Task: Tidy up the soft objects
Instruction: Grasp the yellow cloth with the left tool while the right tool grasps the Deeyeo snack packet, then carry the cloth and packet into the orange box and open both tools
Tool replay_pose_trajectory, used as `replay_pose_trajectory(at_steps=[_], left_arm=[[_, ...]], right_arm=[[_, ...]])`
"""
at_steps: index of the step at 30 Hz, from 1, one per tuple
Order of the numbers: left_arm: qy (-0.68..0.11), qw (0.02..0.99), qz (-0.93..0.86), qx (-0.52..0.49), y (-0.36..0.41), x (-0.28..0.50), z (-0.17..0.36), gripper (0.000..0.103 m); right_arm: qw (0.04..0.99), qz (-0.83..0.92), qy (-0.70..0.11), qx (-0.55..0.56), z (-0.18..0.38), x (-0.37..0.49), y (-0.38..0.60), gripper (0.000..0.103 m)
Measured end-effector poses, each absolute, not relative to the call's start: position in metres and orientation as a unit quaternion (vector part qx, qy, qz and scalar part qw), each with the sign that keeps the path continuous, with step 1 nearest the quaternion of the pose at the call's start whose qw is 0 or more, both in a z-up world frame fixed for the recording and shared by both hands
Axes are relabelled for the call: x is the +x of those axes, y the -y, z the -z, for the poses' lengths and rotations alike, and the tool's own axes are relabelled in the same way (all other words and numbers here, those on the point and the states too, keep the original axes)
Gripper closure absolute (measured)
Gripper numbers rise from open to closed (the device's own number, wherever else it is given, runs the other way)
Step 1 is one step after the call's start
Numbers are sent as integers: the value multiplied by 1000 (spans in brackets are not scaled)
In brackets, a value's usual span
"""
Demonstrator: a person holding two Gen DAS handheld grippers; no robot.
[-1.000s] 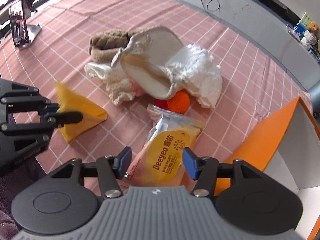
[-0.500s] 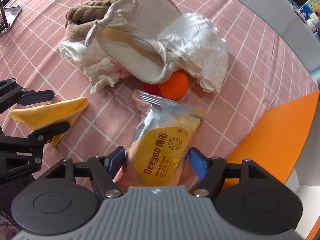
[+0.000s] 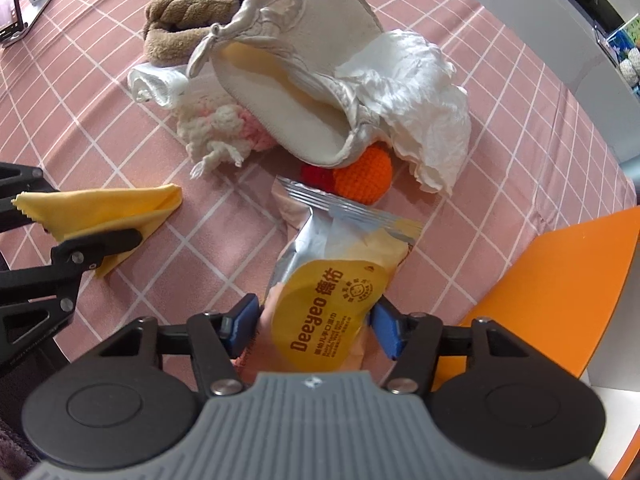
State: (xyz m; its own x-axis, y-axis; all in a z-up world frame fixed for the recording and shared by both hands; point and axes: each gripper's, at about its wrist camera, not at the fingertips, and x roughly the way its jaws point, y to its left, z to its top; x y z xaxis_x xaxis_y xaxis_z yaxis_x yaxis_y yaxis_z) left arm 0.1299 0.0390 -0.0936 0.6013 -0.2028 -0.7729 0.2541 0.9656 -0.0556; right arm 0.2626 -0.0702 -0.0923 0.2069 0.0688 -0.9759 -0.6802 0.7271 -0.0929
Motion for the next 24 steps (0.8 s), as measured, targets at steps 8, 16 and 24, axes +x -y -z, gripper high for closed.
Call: replay_pose_trajectory(at_steps=[8, 16, 24], left_arm=[[-399, 908, 122, 16, -39, 123, 71, 97], [-367, 923, 119, 9, -37, 110, 44, 97], [-332, 933, 140, 20, -19, 96, 12, 97]], right_arm=[[750, -263, -558, -239, 77, 244, 78, 55], [786, -271, -521, -192, 36, 222, 90, 56], [822, -276, -470, -167, -12, 191, 113, 57]])
